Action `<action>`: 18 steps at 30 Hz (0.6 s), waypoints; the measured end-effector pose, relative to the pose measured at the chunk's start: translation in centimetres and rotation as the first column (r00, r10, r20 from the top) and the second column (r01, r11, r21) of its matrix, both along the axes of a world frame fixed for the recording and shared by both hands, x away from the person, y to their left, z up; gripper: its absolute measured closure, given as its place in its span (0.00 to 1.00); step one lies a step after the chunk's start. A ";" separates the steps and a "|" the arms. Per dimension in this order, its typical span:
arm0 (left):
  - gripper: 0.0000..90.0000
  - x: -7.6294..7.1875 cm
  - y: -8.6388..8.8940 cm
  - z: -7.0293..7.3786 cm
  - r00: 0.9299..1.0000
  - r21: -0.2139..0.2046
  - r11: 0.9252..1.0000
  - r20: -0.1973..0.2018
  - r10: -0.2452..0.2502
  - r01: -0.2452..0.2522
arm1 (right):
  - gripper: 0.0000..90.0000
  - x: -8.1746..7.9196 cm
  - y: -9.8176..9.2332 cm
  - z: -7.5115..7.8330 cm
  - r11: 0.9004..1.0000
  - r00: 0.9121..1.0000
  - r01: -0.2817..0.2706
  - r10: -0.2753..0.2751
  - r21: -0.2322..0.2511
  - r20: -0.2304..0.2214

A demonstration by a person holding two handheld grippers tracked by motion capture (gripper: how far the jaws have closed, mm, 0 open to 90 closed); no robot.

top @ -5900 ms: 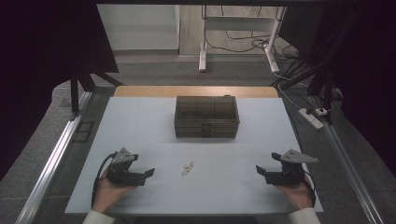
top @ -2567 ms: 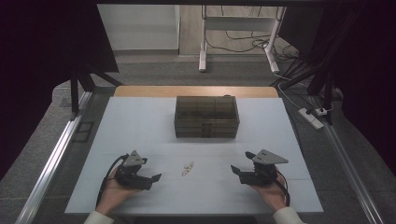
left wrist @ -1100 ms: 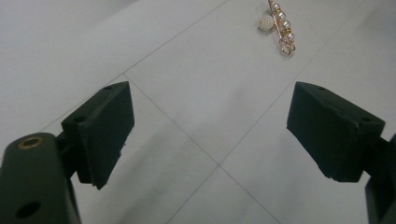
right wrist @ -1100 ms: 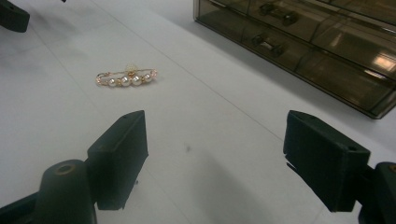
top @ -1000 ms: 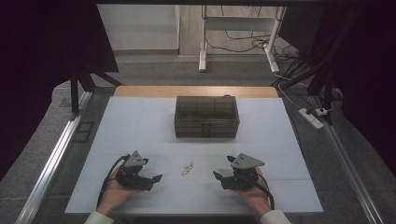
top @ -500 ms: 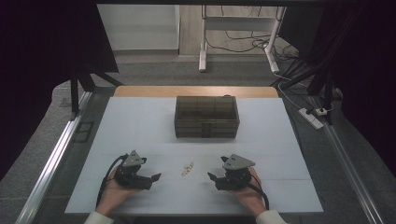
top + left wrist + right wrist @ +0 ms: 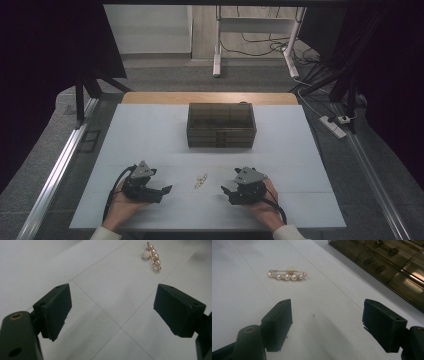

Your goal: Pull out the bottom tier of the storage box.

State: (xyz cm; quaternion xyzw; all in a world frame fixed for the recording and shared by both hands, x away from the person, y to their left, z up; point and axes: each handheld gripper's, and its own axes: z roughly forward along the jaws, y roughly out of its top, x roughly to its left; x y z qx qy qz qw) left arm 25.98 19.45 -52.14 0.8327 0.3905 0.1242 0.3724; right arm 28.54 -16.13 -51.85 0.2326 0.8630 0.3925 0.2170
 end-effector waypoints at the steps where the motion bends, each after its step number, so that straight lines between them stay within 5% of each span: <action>1: 0.17 0.0 0.0 0.0 1.000 0.000 1.000 0.001 -0.001 0.001 | 0.27 0.0 0.0 0.0 1.000 1.000 0.002 -0.002 -0.005 0.005; 18: 0.17 0.0 -0.1 -0.1 1.000 0.003 1.000 -0.004 -0.007 0.007 | 0.27 -0.6 0.7 0.2 0.985 0.988 -0.004 0.030 -0.170 0.150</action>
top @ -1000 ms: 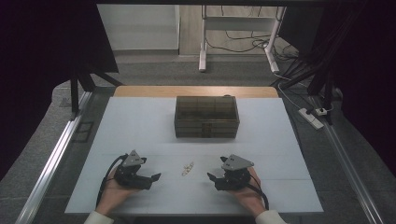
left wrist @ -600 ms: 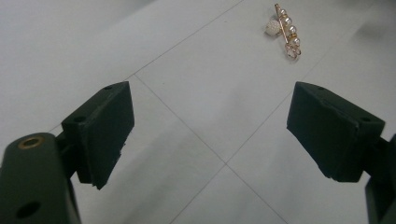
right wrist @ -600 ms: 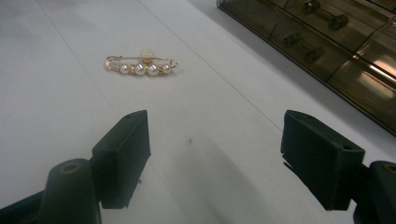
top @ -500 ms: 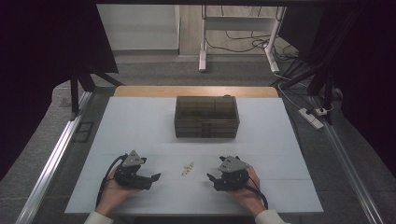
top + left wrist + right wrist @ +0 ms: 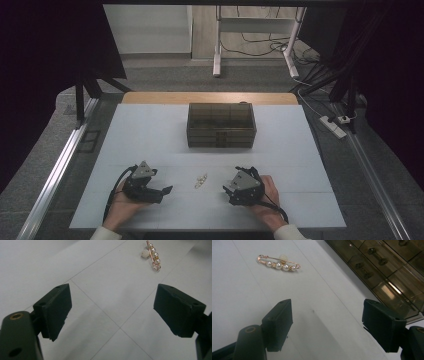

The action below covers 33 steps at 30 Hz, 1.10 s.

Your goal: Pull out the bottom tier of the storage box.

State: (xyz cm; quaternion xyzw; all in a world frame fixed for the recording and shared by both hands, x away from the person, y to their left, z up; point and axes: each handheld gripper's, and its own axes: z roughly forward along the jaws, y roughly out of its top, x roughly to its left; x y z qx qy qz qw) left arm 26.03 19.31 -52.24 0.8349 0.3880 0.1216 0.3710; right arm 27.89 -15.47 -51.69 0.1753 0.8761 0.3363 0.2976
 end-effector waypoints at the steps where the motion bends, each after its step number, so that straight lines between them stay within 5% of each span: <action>1: 0.17 0.0 0.0 0.0 1.000 -0.001 1.000 0.002 -0.001 0.001 | 0.27 0.0 0.0 0.0 1.000 1.000 -0.003 0.003 -0.003 0.007; 14: 0.17 0.0 -0.1 0.0 1.000 0.003 1.000 0.000 -0.006 0.006 | 0.29 0.0 0.1 0.2 0.999 0.998 -0.001 0.003 -0.039 0.057; 33: 0.17 0.1 -0.2 -0.1 1.000 0.008 1.000 -0.010 -0.009 0.009 | 0.31 0.0 0.8 0.0 0.984 0.988 0.000 0.027 -0.177 0.151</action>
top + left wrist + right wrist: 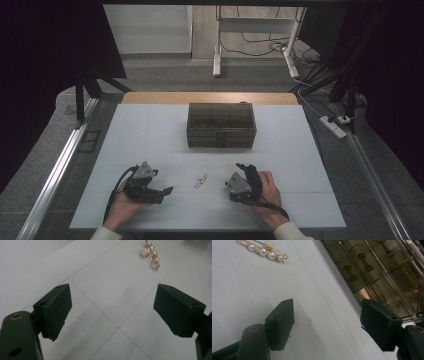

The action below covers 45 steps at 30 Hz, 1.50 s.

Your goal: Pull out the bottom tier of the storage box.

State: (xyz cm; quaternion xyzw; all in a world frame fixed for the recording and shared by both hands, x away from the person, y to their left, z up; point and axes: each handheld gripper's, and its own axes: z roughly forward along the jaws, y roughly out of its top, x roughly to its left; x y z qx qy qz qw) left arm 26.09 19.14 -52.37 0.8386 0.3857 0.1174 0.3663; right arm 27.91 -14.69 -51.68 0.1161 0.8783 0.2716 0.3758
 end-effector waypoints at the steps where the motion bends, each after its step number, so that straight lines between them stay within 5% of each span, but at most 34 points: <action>1: 0.17 0.0 0.0 0.0 1.000 -0.001 1.000 0.000 0.000 0.000 | 0.31 0.0 0.1 -0.1 1.000 1.000 0.001 -0.001 0.000 0.008; 45: 0.17 0.1 0.1 0.0 1.000 -0.002 1.000 0.001 0.002 -0.002 | 0.33 1.8 2.0 -0.2 0.996 0.996 -0.003 0.011 -0.094 0.092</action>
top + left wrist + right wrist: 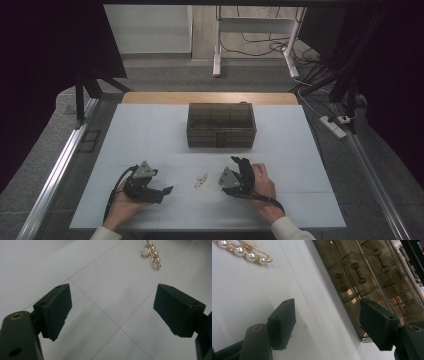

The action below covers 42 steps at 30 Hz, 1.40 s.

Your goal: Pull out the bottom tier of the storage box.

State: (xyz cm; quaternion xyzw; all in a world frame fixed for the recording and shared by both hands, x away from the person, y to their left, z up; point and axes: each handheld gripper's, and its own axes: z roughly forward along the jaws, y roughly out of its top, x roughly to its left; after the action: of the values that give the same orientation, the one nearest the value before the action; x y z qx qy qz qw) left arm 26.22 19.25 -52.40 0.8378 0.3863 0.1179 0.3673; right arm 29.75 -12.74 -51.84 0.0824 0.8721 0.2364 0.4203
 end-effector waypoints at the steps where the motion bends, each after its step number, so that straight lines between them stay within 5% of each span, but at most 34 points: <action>1: 0.17 0.0 0.0 0.0 1.000 0.000 1.000 0.000 0.000 0.000 | 0.33 0.1 0.0 0.0 1.000 1.000 -0.003 0.003 -0.001 0.001; 42: 0.17 0.1 0.0 -0.1 1.000 0.004 1.000 -0.002 -0.003 0.003 | 0.35 1.5 0.7 -0.3 0.998 0.998 -0.001 0.004 -0.056 0.057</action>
State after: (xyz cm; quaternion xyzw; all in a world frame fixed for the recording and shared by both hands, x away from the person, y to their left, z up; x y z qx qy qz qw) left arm 26.33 19.20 -52.46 0.8392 0.3853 0.1175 0.3654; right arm 31.24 -12.00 -52.18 0.0627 0.8662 0.2149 0.4467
